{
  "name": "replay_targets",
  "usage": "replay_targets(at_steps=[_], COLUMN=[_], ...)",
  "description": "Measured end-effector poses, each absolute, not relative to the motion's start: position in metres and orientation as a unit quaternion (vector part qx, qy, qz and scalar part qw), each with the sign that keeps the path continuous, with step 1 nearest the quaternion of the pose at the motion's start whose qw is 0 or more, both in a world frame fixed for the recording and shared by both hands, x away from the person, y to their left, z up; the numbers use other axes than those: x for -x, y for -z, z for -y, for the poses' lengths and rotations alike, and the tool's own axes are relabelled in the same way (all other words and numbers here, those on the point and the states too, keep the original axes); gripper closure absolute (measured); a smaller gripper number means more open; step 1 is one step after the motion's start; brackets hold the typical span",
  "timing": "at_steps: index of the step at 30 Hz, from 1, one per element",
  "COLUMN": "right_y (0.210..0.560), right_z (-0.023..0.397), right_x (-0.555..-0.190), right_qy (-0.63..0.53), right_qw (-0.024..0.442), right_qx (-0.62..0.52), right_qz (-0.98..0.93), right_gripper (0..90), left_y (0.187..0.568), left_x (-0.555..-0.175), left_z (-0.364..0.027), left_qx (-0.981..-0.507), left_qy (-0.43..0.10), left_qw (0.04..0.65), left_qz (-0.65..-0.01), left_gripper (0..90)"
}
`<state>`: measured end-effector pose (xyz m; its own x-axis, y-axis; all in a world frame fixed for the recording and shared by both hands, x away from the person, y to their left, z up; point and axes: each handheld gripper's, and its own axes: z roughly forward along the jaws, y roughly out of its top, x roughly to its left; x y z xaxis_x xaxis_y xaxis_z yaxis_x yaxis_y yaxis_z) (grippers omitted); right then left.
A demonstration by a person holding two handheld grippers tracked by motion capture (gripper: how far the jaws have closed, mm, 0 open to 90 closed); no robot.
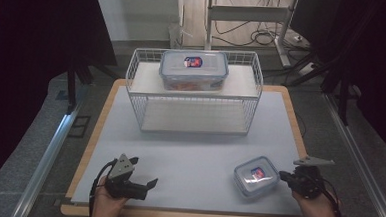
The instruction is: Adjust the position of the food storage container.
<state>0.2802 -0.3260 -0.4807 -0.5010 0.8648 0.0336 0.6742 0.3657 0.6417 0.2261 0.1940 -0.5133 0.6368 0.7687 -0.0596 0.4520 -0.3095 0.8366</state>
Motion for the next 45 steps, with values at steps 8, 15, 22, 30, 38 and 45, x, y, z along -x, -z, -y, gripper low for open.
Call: replay_targets(at_steps=[8,15,22,30,38,45], right_y=[0.482,0.482,0.483,0.483,0.486,0.488], right_z=[0.308,0.29,0.272,0.253,0.228,0.2], right_x=[-0.266,-0.259,-0.259,-0.262,-0.265,-0.267], right_qy=[-0.307,-0.311,-0.317,-0.322,-0.332,-0.339], right_qw=[0.138,0.118,0.097,0.085,0.071,0.067], right_qx=[-0.449,-0.427,-0.401,-0.382,-0.357,-0.328], right_qz=[-0.827,-0.841,-0.854,-0.862,-0.87,-0.879], right_gripper=[90.0,90.0,90.0,90.0,90.0,90.0], left_y=[0.514,0.514,0.515,0.516,0.517,0.517], left_x=[-0.226,-0.227,-0.228,-0.228,-0.229,-0.23], left_z=[-0.192,-0.19,-0.187,-0.183,-0.183,-0.182], left_qx=[-0.793,-0.796,-0.801,-0.807,-0.807,-0.807], left_qy=[-0.176,-0.173,-0.168,-0.164,-0.162,-0.161], left_qw=[0.44,0.437,0.433,0.425,0.424,0.424], left_qz=[-0.383,-0.381,-0.378,-0.376,-0.377,-0.379], left_gripper=[1.4,1.5,1.8,2.6,2.8,2.8])
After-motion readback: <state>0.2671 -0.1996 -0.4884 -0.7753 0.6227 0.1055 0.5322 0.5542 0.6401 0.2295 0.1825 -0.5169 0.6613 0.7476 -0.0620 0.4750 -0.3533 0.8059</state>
